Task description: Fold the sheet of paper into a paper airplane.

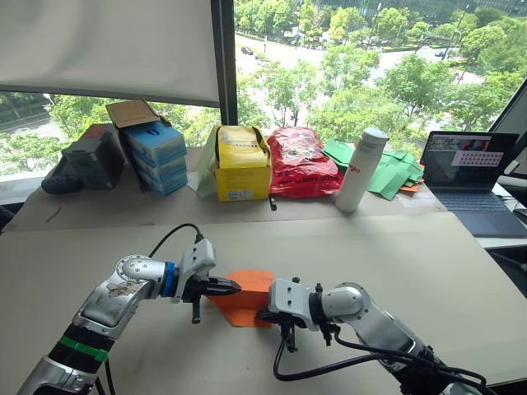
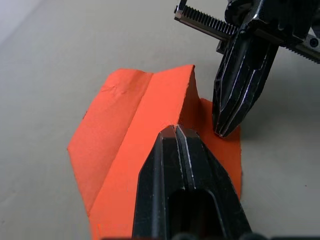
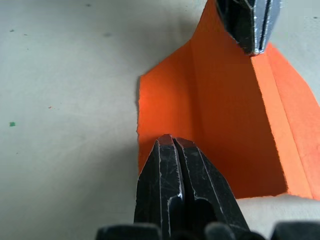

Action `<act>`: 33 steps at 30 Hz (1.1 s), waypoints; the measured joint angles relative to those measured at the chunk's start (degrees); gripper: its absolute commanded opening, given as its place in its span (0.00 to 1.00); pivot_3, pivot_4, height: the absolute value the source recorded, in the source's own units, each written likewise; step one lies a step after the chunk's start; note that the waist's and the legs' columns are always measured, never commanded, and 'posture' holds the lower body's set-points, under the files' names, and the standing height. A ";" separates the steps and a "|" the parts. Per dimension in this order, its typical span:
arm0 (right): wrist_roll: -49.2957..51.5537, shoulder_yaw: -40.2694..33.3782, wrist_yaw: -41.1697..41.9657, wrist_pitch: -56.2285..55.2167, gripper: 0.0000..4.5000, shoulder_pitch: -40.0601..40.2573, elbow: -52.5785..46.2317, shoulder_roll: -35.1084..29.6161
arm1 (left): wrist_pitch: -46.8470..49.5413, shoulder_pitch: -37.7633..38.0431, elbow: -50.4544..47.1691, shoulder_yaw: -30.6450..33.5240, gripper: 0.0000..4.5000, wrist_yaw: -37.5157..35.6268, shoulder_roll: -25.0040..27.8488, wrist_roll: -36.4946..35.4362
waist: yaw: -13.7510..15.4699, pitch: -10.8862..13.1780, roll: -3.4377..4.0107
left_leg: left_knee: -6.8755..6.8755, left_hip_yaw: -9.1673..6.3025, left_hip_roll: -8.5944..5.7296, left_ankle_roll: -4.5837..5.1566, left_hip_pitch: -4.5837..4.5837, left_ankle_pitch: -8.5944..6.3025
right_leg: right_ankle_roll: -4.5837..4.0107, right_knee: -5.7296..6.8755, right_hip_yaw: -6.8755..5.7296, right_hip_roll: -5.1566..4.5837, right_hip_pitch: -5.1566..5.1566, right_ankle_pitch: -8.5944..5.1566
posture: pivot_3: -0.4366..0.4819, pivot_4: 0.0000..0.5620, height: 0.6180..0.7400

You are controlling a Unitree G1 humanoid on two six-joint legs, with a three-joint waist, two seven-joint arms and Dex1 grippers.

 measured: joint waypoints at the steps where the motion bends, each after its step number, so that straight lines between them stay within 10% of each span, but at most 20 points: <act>1: -0.04 -0.01 -0.10 0.04 0.00 -0.04 0.01 -0.04 | -0.10 0.18 -0.04 0.00 0.00 -0.08 0.03 0.34 | 0.03 0.00 0.00 | 0.02 -0.01 0.00 0.08 0.00 -0.05 | 0.00 0.01 -0.01 0.00 0.01 0.00 | 0.48 0.27 1.00; 33: -0.48 0.31 -1.35 1.76 0.00 -0.51 -0.23 0.56 | -10.07 -5.53 6.06 -3.72 0.00 -4.48 -3.23 9.65 | 0.25 -0.01 0.00 | 0.16 0.00 0.02 0.11 -0.03 -0.06 | 0.01 0.06 0.02 0.08 0.00 0.01 | 0.48 0.27 1.00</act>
